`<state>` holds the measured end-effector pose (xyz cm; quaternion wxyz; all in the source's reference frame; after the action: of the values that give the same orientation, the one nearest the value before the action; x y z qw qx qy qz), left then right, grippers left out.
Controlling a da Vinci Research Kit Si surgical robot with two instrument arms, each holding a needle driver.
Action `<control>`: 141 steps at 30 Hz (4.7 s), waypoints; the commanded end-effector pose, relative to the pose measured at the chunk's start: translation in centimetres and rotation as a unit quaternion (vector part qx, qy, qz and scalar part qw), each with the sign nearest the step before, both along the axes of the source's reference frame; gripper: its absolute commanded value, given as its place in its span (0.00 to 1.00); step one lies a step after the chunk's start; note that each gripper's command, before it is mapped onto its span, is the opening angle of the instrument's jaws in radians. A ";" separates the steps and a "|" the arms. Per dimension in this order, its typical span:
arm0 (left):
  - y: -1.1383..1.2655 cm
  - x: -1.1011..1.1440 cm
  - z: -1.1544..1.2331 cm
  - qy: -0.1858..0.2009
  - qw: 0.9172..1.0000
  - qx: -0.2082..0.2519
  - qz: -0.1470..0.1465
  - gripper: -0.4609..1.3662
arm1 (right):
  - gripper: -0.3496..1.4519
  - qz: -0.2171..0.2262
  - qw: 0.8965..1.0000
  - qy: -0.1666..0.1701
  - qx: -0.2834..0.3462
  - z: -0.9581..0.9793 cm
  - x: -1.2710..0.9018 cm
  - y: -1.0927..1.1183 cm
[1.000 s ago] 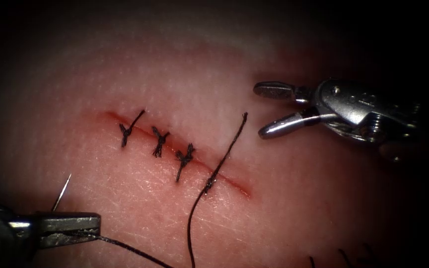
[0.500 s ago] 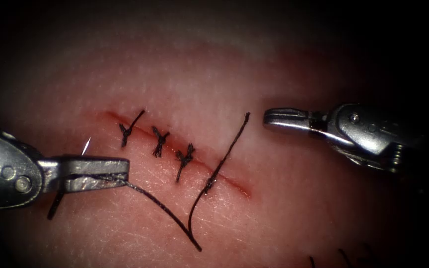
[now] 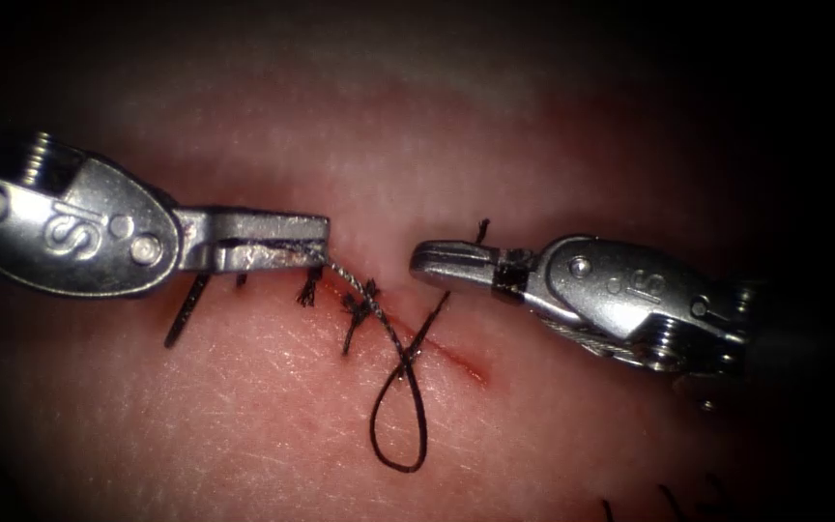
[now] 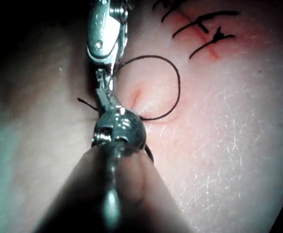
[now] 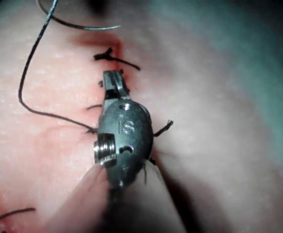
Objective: Wound Closure
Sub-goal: Wrap the suture once counter-clockwise around the right gripper, then grab the short tail with the right gripper
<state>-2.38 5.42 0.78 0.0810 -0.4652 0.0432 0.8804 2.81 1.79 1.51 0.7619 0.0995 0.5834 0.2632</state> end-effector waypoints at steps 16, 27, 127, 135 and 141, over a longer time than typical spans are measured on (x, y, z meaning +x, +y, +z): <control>0.13 -0.22 0.80 0.019 1.000 0.011 0.011 0.06 | 0.00 0.002 0.997 0.070 -0.024 -0.14 0.29 -0.30; 0.09 -0.37 1.13 0.019 1.000 0.015 0.010 0.06 | 0.00 0.044 0.991 0.123 -0.037 -0.26 0.28 -0.40; -0.75 -0.59 1.51 0.001 0.999 0.029 -0.012 0.06 | 0.57 0.509 0.823 0.042 0.247 1.13 -0.43 -0.38; -0.73 -0.58 1.53 -0.001 0.999 0.032 -0.013 0.06 | 0.00 0.500 0.827 0.041 0.255 1.07 -0.39 -0.42; -0.65 -0.56 1.62 -0.002 0.999 0.043 -0.013 0.06 | 0.00 0.490 0.831 0.045 0.260 0.97 -0.34 -0.42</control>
<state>-2.93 4.79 2.42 0.1147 -0.4618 0.0147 0.8794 2.48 1.37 2.47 0.4507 0.0068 0.5012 0.7387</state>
